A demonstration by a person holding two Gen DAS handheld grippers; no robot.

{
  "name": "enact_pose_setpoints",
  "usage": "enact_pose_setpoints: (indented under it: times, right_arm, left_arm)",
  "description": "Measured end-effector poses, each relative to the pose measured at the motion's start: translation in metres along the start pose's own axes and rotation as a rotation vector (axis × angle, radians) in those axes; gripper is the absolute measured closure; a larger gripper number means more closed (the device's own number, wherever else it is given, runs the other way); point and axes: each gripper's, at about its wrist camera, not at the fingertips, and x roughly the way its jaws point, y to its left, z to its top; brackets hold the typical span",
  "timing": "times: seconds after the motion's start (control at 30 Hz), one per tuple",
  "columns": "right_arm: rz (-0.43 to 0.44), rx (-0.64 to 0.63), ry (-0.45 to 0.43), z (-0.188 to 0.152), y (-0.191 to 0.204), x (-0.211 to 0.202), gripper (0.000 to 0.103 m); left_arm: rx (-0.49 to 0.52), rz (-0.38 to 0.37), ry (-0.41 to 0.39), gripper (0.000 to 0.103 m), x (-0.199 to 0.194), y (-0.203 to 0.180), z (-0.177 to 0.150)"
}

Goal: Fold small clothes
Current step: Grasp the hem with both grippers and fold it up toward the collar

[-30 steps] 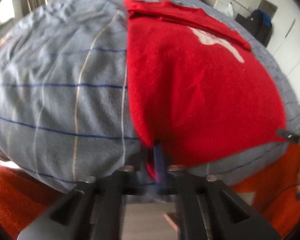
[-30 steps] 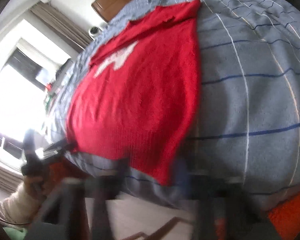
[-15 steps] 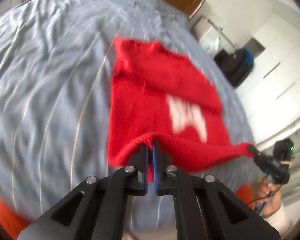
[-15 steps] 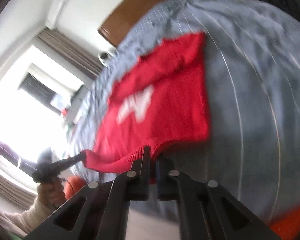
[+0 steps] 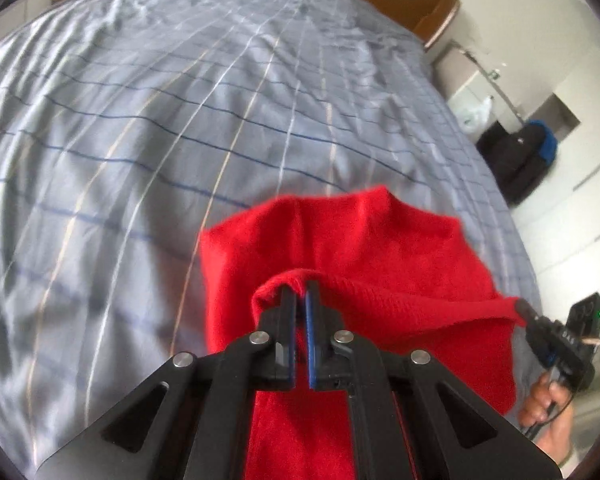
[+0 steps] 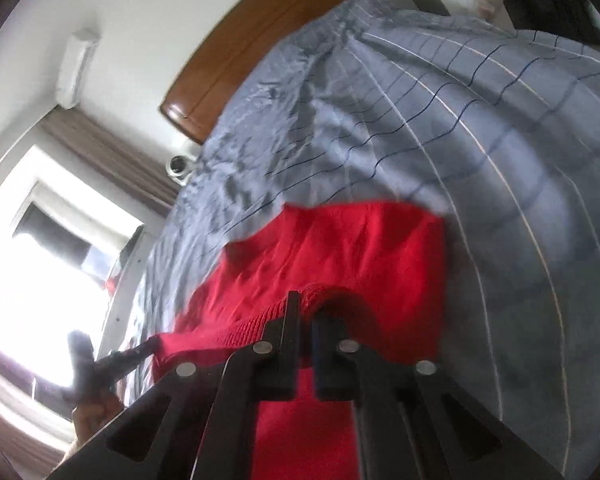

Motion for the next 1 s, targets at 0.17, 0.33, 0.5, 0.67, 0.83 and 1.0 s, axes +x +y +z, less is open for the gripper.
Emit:
enact_pose_setpoints:
  times: [0.17,0.33,0.5,0.67,0.83,1.0]
  right_arm:
    - [-0.022,0.022,0.02,0.024,-0.016,0.037,0.097]
    - [-0.014,0.025,-0.028,0.033,-0.02,0.044,0.058]
    - [-0.032,-0.023,-0.079,0.038,-0.011,0.023,0.052]
    - [0.014,-0.25,0.016,-0.001,0.031,-0.002,0.052]
    - [-0.121,-0.415,0.173,-0.071,0.035,-0.005,0.046]
    - [-0.195,-0.446,0.083,-0.126,0.037,-0.054,0.041]
  left_arm:
    - [-0.07,0.022,0.011,0.089,0.033,0.008,0.027]
    - [-0.157,0.016,-0.129,0.017,0.014,0.024,0.037]
    - [-0.107,0.02,-0.157,0.017,-0.009,0.023,0.024]
    - [0.091,0.089,-0.133,0.016,-0.029,0.003,-0.026]
    - [0.189,0.16,-0.088,0.016,-0.057,-0.009,-0.1]
    - [0.262,0.184,-0.108,0.009,-0.087,-0.03,-0.169]
